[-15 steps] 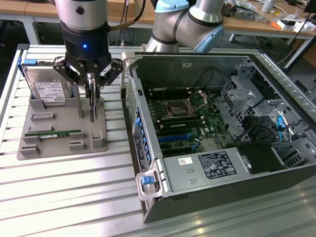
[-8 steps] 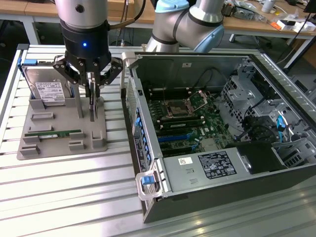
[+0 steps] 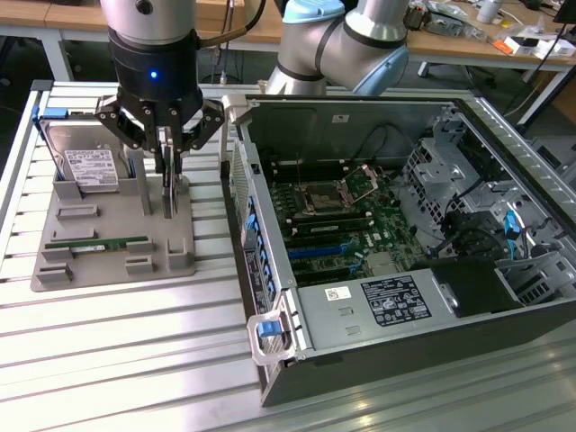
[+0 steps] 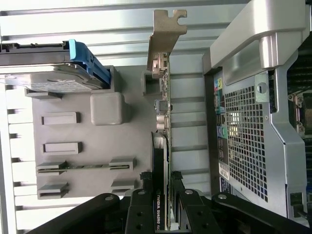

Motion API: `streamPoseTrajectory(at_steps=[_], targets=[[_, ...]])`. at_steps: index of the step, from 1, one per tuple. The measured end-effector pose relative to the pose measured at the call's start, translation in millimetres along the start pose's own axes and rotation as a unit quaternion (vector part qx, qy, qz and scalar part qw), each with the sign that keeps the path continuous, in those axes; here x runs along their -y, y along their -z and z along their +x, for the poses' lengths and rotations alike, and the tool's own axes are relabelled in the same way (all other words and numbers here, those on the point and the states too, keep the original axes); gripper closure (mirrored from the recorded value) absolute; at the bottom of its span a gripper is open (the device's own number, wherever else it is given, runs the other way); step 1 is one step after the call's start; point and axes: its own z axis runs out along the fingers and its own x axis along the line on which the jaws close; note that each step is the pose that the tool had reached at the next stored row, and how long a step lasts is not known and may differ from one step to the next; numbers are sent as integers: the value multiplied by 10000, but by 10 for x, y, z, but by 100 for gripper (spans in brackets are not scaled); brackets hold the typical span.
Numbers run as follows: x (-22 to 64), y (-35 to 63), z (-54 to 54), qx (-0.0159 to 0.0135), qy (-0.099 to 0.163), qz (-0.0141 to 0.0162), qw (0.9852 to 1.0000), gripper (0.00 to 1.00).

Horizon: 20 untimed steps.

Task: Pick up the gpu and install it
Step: 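Pick up the gpu and move the gpu toward the slot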

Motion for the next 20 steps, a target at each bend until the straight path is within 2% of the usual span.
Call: streamPoseTrajectory(at_steps=[20], targets=[[-5, 116, -3, 0, 0, -6, 10000, 74]])
